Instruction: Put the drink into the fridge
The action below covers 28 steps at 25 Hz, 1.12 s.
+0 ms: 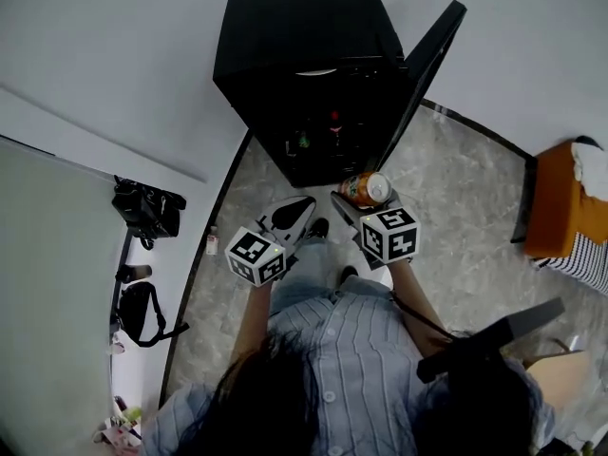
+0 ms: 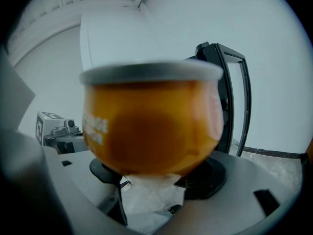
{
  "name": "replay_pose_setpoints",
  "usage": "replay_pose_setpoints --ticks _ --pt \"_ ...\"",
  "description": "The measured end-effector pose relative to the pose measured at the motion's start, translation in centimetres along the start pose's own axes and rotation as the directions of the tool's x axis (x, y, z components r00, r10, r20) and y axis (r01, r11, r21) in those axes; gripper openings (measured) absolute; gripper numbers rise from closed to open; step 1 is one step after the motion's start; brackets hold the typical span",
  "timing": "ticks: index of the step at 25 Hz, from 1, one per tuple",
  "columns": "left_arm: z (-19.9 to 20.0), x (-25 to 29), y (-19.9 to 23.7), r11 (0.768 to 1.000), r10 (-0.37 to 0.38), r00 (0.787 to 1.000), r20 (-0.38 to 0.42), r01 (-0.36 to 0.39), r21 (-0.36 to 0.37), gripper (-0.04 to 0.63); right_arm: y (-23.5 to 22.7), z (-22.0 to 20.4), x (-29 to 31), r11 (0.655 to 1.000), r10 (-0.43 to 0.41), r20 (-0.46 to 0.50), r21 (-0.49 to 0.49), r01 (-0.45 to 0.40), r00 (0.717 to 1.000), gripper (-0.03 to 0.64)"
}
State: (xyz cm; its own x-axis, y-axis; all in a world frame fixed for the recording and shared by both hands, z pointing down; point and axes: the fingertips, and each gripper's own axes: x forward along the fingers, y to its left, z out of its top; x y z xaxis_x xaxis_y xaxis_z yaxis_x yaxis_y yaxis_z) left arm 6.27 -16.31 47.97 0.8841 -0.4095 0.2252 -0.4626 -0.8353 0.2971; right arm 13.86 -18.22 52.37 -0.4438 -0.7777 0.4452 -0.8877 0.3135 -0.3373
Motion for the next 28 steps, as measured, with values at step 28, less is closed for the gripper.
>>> replay_pose_setpoints --ticks 28 --pt "-1.0 4.1 11.3 0.994 -0.108 0.988 -0.114 0.110 0.007 0.012 -6.1 1.7 19.6 0.993 -0.099 -0.060 -0.074 0.095 0.993 0.316"
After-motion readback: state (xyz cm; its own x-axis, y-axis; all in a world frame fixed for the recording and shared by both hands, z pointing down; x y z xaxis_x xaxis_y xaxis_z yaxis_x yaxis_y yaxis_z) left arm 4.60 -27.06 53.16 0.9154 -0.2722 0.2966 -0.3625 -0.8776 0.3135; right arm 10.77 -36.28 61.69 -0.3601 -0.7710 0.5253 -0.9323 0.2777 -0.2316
